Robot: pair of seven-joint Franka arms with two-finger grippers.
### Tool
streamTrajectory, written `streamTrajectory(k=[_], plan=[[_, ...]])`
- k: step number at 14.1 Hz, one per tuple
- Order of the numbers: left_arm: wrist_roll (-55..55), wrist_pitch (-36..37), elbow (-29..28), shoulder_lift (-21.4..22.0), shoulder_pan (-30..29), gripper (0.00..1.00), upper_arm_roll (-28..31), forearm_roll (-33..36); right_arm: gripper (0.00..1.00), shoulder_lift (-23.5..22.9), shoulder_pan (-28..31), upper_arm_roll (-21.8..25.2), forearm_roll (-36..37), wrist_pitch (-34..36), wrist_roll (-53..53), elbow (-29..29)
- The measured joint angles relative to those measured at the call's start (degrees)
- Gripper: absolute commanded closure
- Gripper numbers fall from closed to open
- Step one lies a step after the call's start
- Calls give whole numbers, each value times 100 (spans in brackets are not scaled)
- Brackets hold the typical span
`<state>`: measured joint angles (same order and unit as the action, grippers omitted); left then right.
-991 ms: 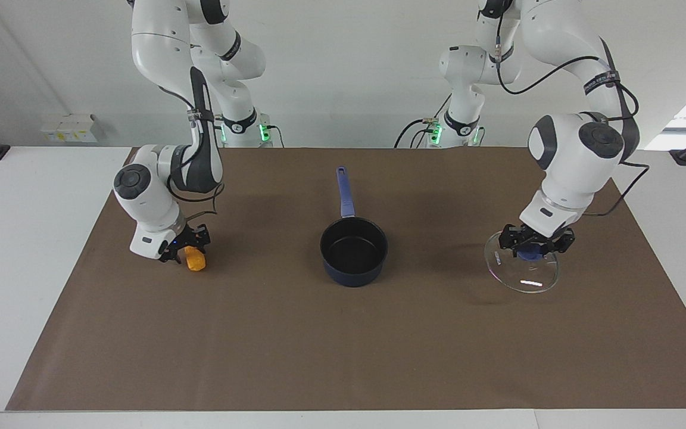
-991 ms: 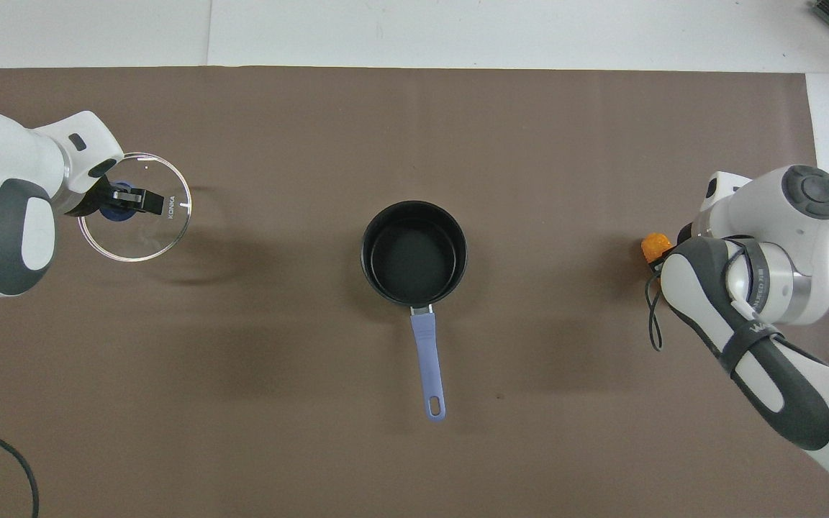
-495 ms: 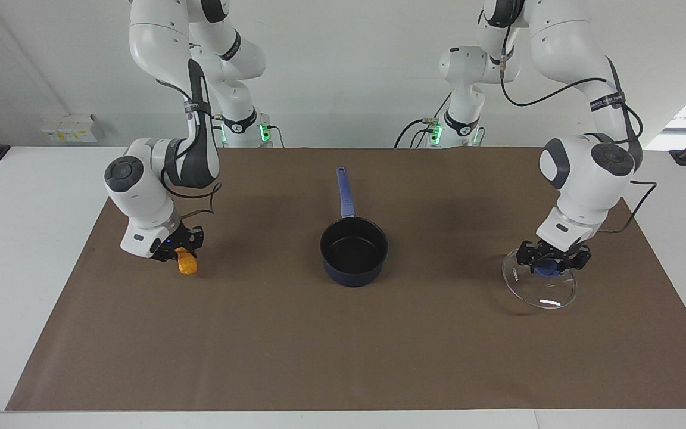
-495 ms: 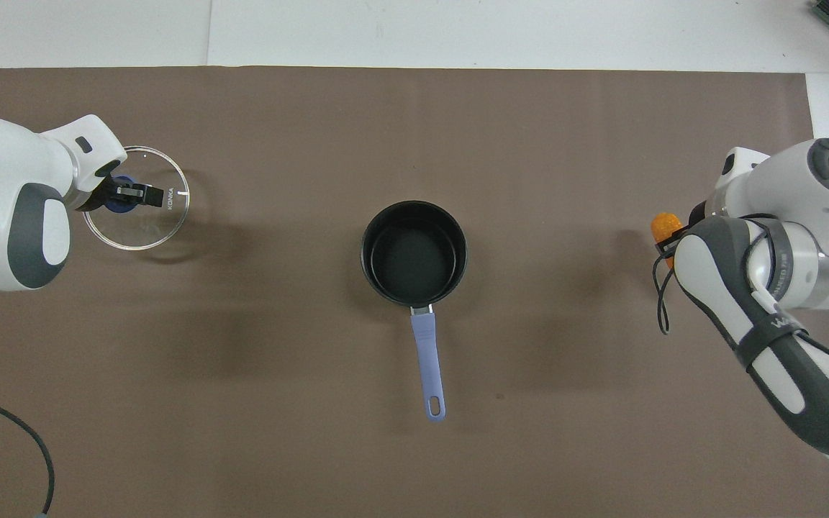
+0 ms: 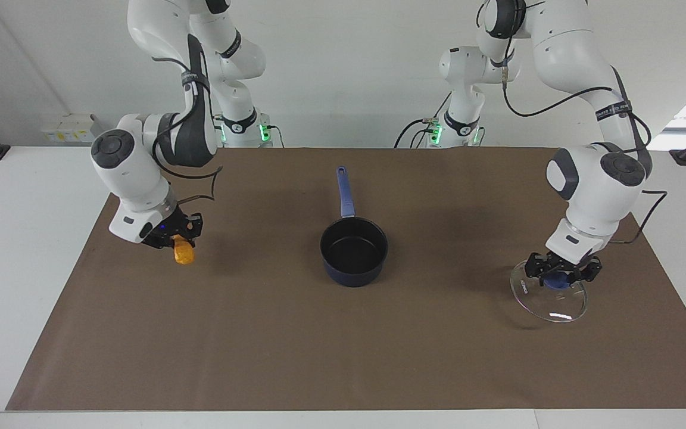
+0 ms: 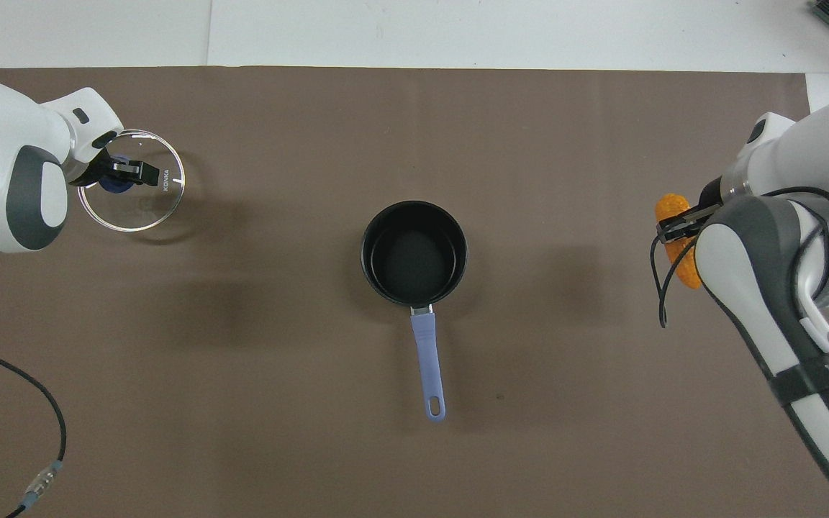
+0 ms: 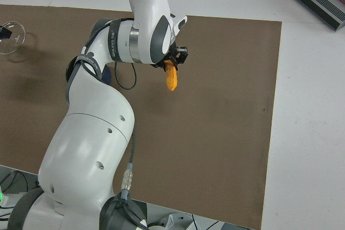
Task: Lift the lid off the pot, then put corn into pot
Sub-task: 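Set the lid down while the right gripper grasps the corn, then carry the corn with the right gripper toward the open pot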
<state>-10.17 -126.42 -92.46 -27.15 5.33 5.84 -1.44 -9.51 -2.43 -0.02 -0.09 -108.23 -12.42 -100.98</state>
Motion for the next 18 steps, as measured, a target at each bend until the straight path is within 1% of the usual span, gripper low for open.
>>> streamTrajectory(k=[2, 3, 4, 5, 7, 9, 12, 14, 18], plan=[[0, 87, 308, -338, -80, 100, -2, -130, 100, 82, -29, -302, 2, 258, 578, 244], [0, 93, 445, -522, -124, 34, -14, -219, 100, 86, -37, -448, 2, 295, 816, 344], [-1, 93, 560, -687, -153, 0, -21, -319, 100, 84, -62, -568, 3, 299, 1027, 398], [-1, 94, 677, -824, -180, 0, -31, -382, 100, 76, -163, -650, 4, 299, 1261, 449], [0, 120, 876, -918, -196, 0, -48, -424, 100, 57, -614, -700, 4, 299, 1840, 587], [2, 149, 990, -918, -196, 0, -61, -425, 100, 55, -1096, -715, 7, 299, 2403, 671], [2, 221, 1138, -865, -193, 0, -68, -425, 100, 46, -1403, -721, 8, 299, 2792, 697], [3, 338, 1196, -705, -189, 0, -78, -425, 100, -26, -1539, -721, 8, 251, 3036, 721], [83, 1220, 1206, -62, -180, 0, -93, -425, 100, -286, -1747, -723, 6, -60, 3267, 766]])
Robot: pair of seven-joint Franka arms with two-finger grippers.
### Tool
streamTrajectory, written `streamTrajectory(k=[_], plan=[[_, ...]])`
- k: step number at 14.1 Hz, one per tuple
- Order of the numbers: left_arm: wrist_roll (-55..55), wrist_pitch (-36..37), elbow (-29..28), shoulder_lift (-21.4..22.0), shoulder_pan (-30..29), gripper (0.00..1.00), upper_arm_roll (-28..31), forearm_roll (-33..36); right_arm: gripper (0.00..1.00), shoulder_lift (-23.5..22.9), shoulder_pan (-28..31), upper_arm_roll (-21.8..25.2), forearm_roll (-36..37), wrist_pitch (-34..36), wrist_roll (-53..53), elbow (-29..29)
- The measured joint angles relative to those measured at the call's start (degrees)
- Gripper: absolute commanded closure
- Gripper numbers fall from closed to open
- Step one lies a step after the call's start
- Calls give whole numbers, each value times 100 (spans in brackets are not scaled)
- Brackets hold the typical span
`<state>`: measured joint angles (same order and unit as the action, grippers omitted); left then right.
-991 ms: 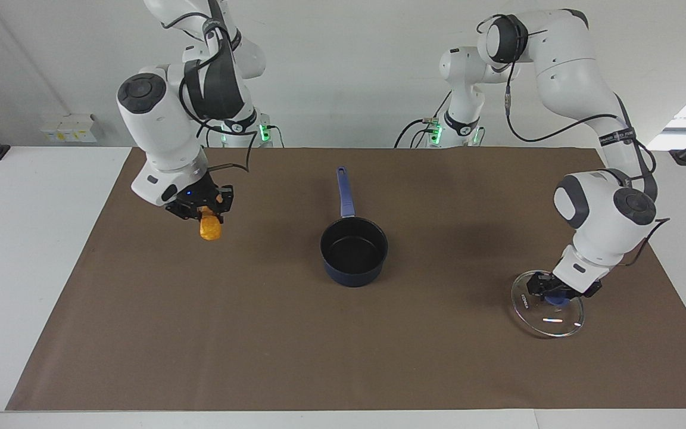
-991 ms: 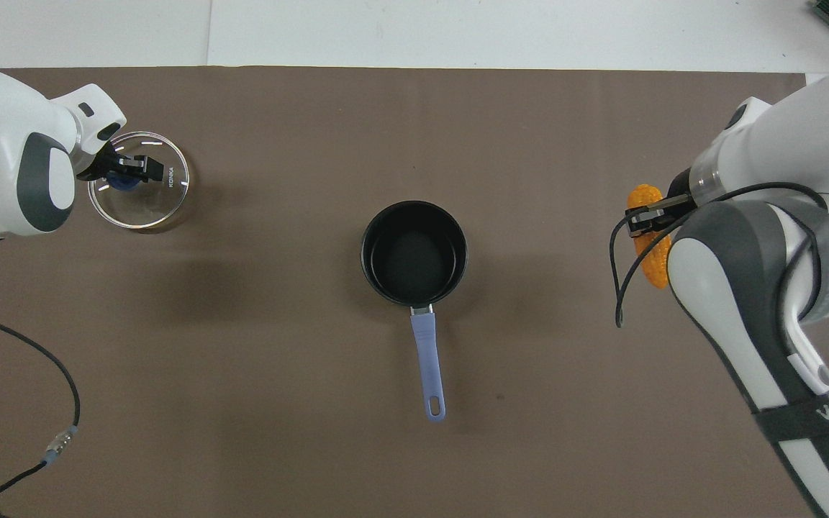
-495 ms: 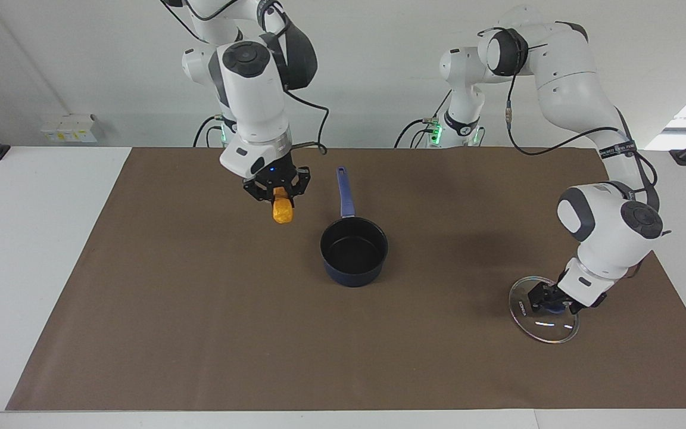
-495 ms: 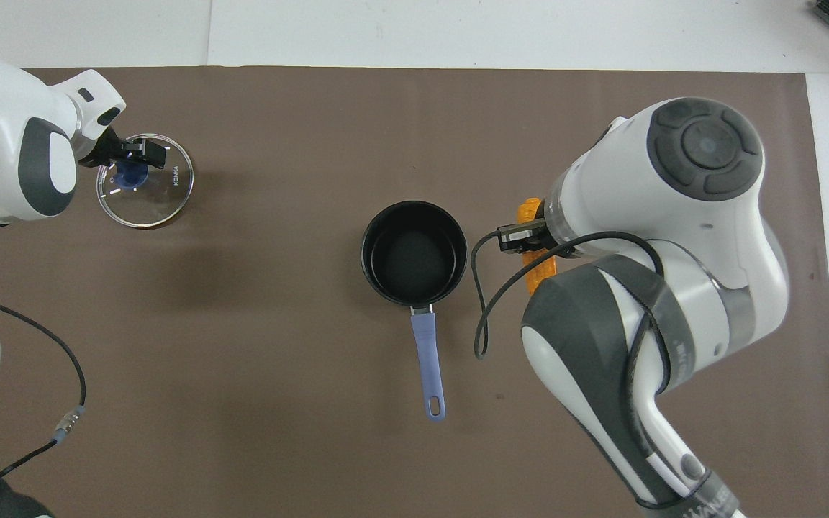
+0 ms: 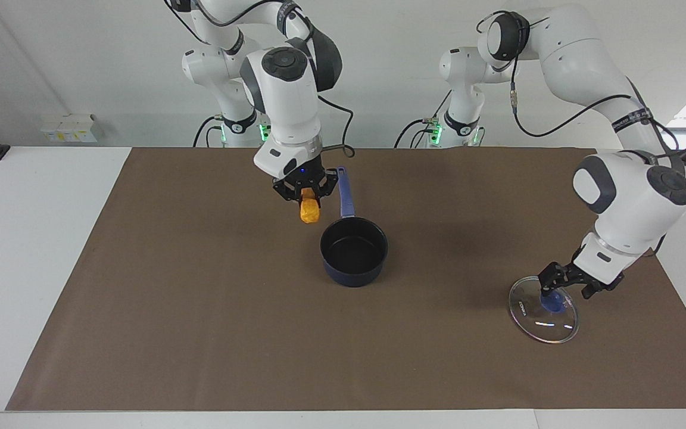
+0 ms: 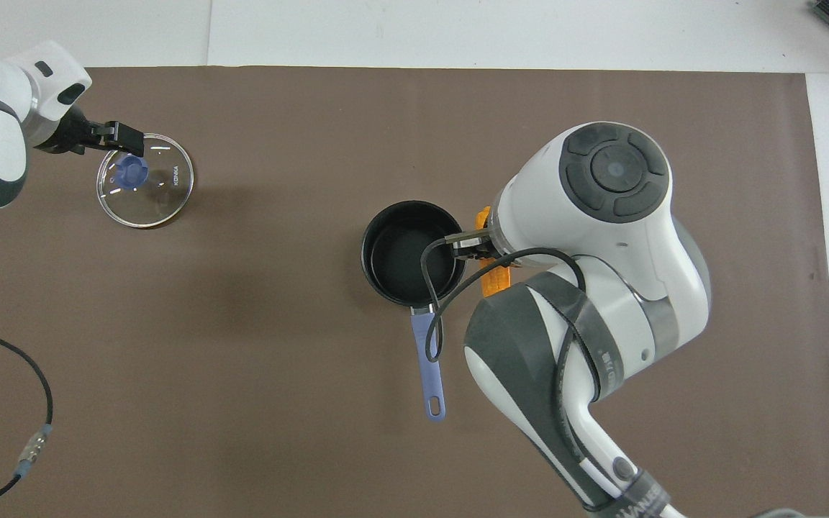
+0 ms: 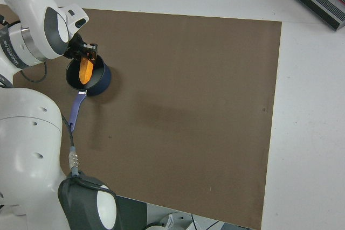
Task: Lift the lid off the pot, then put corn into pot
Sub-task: 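Carry the corn with the right gripper toward the open pot, then lower the corn into the pot and open the right gripper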
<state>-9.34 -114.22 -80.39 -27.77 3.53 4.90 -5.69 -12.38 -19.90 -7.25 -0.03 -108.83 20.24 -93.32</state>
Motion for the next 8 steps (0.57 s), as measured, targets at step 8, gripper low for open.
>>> streamTrajectory(k=[8], plan=[[427, 1621, -202, 1445, -2, 0, 15, 121, 98, -1137, -562, -5, 0, -726, 744, 578]])
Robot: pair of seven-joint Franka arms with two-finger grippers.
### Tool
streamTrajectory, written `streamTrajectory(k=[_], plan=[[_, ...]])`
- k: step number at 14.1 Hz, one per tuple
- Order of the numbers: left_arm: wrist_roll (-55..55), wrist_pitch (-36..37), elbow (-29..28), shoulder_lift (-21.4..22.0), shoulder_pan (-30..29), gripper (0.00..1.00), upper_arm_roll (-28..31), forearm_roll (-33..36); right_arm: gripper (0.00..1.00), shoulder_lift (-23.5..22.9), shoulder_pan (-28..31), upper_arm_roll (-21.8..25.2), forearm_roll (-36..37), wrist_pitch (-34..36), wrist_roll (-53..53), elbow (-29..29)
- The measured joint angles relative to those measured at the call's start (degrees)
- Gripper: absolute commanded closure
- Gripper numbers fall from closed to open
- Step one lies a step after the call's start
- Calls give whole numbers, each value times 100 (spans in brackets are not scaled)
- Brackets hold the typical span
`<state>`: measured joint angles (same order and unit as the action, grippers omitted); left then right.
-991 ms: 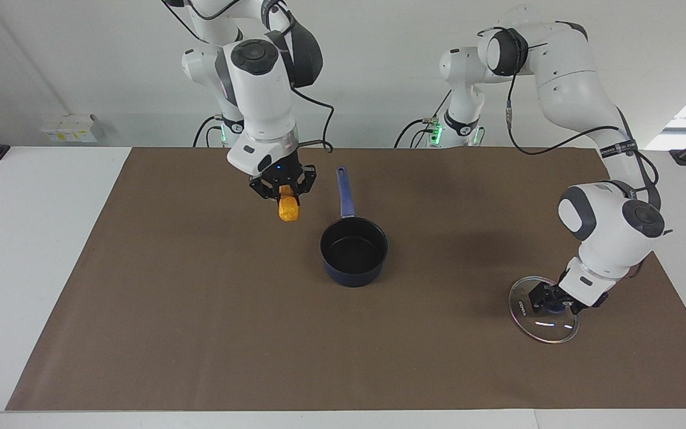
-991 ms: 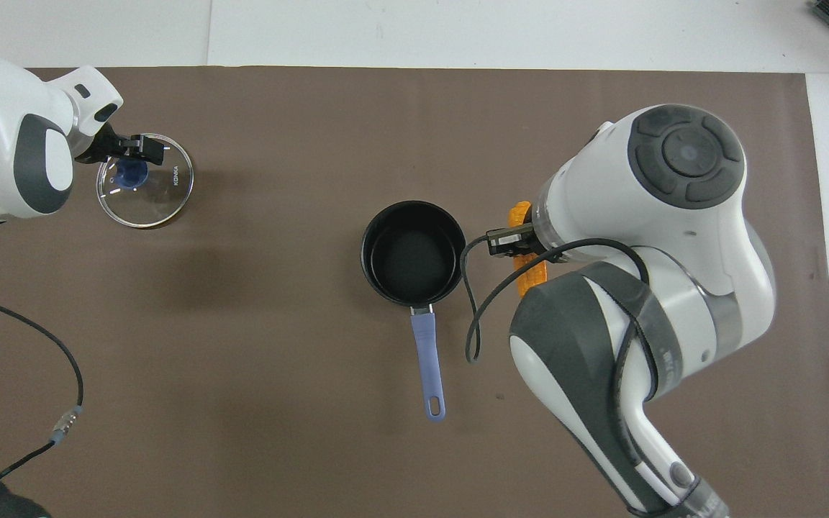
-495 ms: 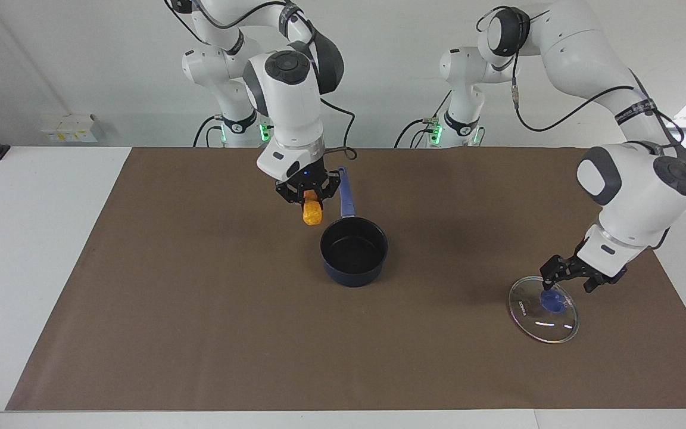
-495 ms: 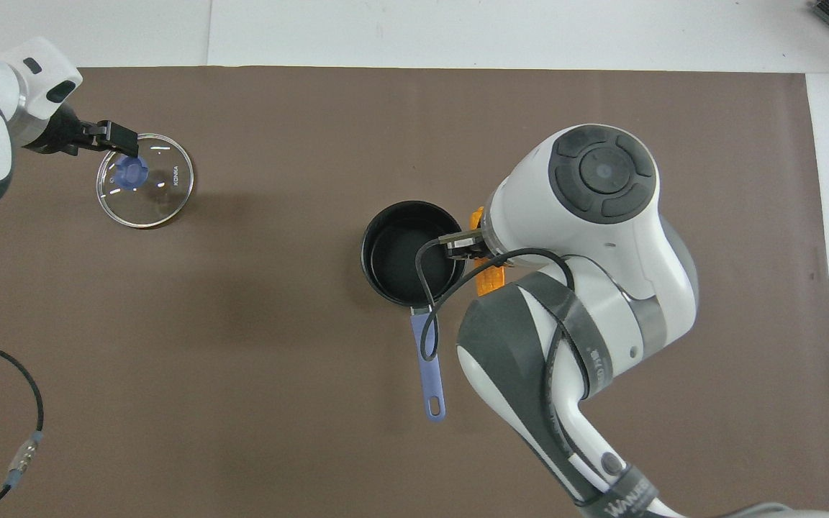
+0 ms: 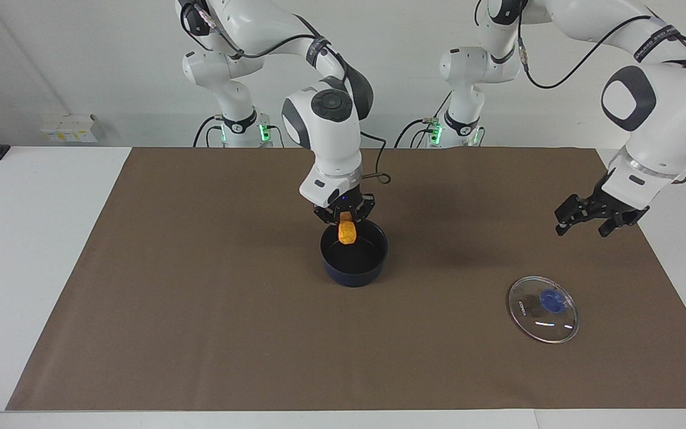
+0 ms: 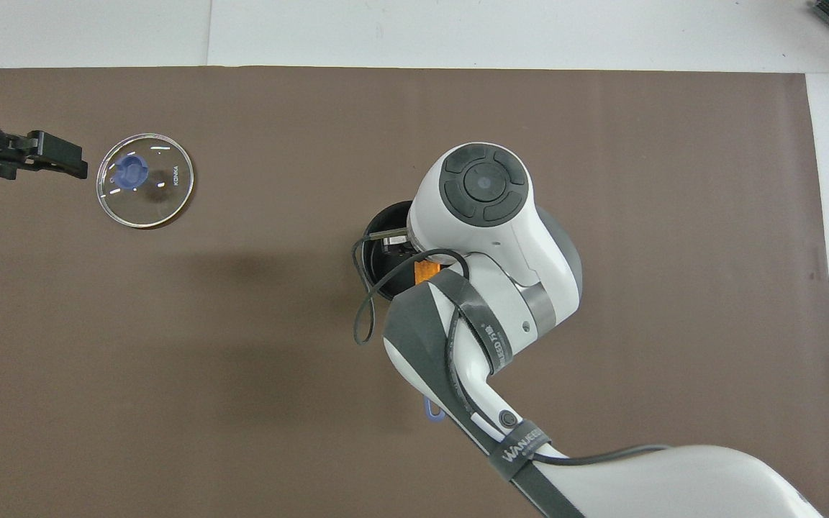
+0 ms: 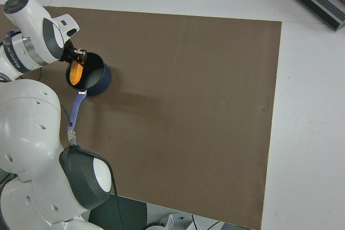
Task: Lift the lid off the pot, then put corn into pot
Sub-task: 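Lower the corn into the pot and open the right gripper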
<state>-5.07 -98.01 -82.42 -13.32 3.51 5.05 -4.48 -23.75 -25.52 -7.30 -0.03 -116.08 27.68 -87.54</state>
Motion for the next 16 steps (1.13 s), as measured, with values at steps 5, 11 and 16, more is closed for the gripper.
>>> streamTrajectory(k=[5, 11, 16], plan=[[348, 903, -71, 704, 0, 0, -2, 100, 90, -545, -132, 14, 6, -502, 132, 54], [400, 753, -916, 1346, 0, 0, -6, 114, 79, -655, -103, 39, 38, -576, 132, 17], [397, 782, -916, 1351, 0, 0, -15, 184, 43, -778, -103, 41, 41, -692, 132, -21]])
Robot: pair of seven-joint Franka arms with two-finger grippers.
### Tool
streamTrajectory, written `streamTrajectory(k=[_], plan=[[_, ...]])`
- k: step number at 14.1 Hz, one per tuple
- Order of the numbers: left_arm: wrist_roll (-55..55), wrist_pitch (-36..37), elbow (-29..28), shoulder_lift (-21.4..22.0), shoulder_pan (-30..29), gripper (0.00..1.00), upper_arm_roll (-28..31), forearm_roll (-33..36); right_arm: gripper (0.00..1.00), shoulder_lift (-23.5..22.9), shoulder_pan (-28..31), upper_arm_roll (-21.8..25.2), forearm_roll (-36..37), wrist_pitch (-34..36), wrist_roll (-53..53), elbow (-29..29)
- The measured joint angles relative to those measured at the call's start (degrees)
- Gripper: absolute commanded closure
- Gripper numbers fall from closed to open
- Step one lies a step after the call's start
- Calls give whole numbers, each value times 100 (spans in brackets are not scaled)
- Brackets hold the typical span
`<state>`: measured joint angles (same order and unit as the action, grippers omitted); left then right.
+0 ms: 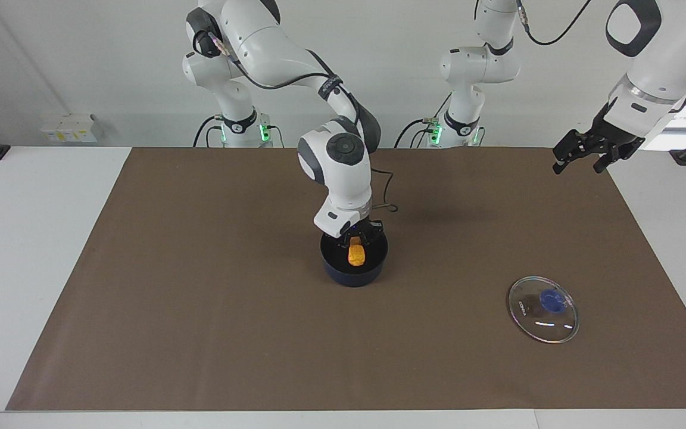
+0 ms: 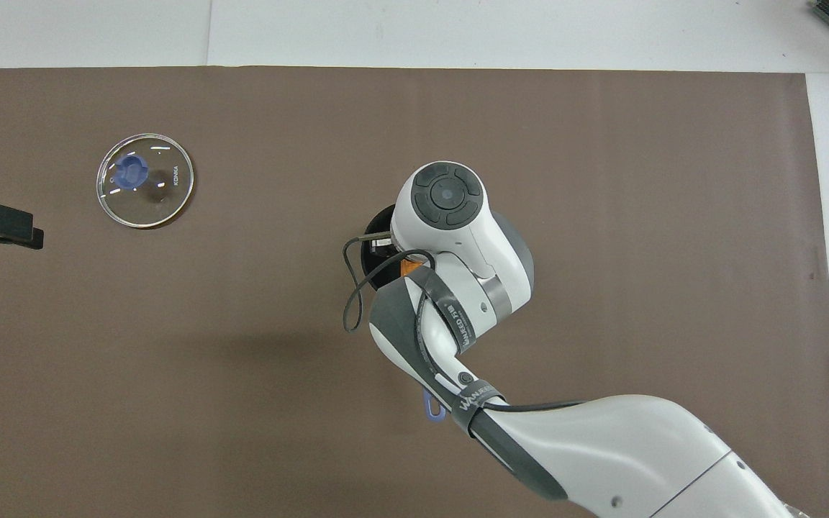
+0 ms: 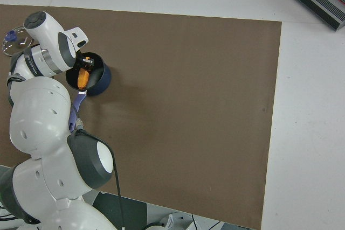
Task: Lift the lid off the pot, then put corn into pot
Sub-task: 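Lower the corn into the pot and open the right gripper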
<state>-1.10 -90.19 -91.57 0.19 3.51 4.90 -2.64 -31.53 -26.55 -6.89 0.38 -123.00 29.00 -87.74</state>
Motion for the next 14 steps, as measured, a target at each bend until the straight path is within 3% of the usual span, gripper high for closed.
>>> streamTrajectory(k=[5, 14], plan=[[-2, 191, 360, -169, 0, 0, -27, 84, 0, -90, -1, 0, 2, -100, 0, -112], [-63, 161, 391, -209, 53, 0, -75, 85, 0, 219, 174, 89, 26, -98, 0, -41]])
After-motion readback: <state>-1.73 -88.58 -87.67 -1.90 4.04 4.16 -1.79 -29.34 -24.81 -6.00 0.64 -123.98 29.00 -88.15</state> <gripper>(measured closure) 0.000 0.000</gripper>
